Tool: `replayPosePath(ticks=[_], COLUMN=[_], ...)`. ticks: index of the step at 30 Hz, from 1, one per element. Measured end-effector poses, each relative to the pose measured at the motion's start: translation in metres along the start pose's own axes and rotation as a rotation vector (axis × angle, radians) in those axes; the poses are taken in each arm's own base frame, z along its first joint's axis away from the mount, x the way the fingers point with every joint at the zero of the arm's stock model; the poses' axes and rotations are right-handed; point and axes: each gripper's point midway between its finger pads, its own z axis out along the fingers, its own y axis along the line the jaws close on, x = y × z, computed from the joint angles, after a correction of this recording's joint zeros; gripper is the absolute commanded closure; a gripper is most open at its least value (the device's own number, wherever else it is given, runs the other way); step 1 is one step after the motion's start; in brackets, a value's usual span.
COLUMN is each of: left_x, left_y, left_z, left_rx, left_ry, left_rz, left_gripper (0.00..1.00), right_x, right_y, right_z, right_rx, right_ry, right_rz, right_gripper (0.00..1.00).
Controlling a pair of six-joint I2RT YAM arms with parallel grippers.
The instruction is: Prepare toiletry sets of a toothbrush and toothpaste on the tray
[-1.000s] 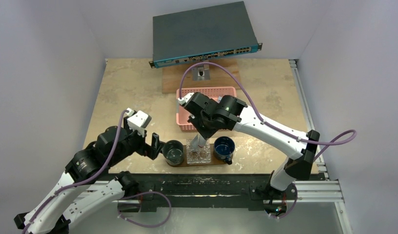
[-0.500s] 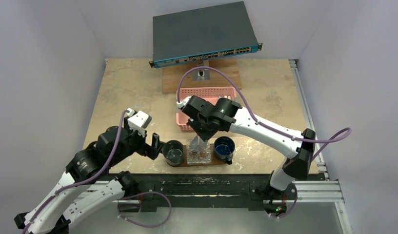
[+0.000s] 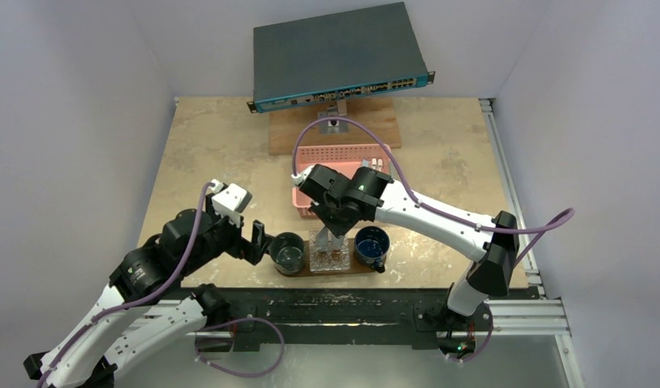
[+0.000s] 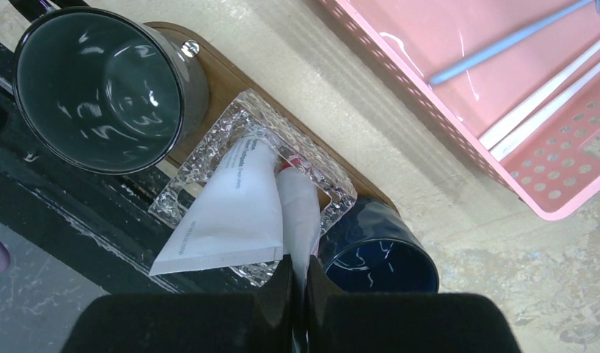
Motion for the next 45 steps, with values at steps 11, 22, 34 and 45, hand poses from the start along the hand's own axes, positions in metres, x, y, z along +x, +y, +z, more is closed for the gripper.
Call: replayPosePath(ticks=[11, 22, 34, 45], left_x=[-0.002, -0.005, -0.004, -0.003], left_y=[0.0, -0.001, -0.001, -0.001], left_z=[0.001, 0.002, 0.005, 0.006], left_rx=[0.001, 0.003, 0.001, 0.0], left_ry=[-0.005, -0.015, -0.004, 0.001], left_rz=[-0.001, -0.002, -0.001, 0.0], left_gripper=[0.04, 0.04, 0.04, 0.04], right_x=[0.004, 0.003, 0.001, -0.027], right_y=[0.002, 0.005, 0.001, -0.014], right_z=[0.014, 0.024, 0.02, -0.022], right_rx=[0.003, -0.001, 0.016, 0.061], right_ry=[0.013, 0.016, 0.006, -0.124], right_rz=[-0.003, -0.003, -0.001, 0.026], right_gripper=[0.98, 0.81, 0.62, 0.52])
